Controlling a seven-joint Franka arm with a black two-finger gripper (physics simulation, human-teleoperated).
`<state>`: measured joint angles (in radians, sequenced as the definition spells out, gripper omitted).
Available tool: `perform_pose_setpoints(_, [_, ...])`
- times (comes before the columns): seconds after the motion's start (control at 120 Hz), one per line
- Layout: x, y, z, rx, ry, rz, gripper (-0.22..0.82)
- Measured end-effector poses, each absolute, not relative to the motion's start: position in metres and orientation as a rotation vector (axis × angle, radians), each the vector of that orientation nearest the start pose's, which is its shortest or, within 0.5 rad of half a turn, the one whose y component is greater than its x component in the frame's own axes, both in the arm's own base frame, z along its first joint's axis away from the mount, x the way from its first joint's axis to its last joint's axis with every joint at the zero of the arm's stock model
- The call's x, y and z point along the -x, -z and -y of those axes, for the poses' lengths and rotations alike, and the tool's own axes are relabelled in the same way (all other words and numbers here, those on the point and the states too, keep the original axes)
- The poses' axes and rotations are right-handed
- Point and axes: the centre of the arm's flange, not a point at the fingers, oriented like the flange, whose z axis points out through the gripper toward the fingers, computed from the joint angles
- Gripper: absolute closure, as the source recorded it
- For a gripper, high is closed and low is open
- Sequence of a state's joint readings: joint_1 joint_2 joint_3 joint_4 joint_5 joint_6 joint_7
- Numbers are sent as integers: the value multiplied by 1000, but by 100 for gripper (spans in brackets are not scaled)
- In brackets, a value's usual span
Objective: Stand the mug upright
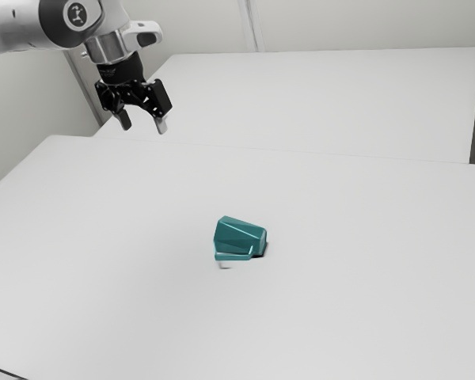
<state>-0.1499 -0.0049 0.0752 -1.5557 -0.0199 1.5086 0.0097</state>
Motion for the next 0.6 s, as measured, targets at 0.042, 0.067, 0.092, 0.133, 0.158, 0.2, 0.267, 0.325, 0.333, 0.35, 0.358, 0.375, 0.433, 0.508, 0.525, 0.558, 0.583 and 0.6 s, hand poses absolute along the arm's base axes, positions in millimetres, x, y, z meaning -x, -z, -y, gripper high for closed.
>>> perform_pose_setpoints(0.042, [-545, -629, 44, 3157, -68, -137, 0])
perform_pose_setpoints(0.067, [-545, -629, 44, 3157, -67, -138, 0])
perform_pose_setpoints(0.092, [-545, -629, 44, 3157, -66, -140, 0])
perform_pose_setpoints(0.133, [-545, -630, 45, 3159, -64, -143, 0])
perform_pose_setpoints(0.158, [-544, -630, 45, 3161, -63, -144, 0])
perform_pose_setpoints(0.2, [-544, -631, 46, 3166, -58, -147, 0])
perform_pose_setpoints(0.267, [-545, -625, 49, 3197, -59, -158, 0])
perform_pose_setpoints(0.325, [-545, -609, 53, 3255, -75, -177, 0])
perform_pose_setpoints(0.333, [-545, -607, 53, 3263, -75, -180, 0])
perform_pose_setpoints(0.35, [-544, -602, 54, 3280, -76, -184, 0])
perform_pose_setpoints(0.358, [-544, -600, 54, 3289, -75, -186, 0])
perform_pose_setpoints(0.375, [-544, -596, 55, 3306, -73, -190, 0])
perform_pose_setpoints(0.433, [-544, -582, 54, 3372, -62, -191, 0])
perform_pose_setpoints(0.508, [-546, -560, 45, 3462, -42, -164, 0])
perform_pose_setpoints(0.525, [-546, -554, 42, 3481, -37, -152, 0])
perform_pose_setpoints(0.558, [-546, -543, 34, 3518, -25, -125, 0])
perform_pose_setpoints(0.583, [-547, -535, 28, 3545, -13, -101, 0])
perform_pose_setpoints(0.6, [-547, -530, 23, 3563, -2, -85, 0])
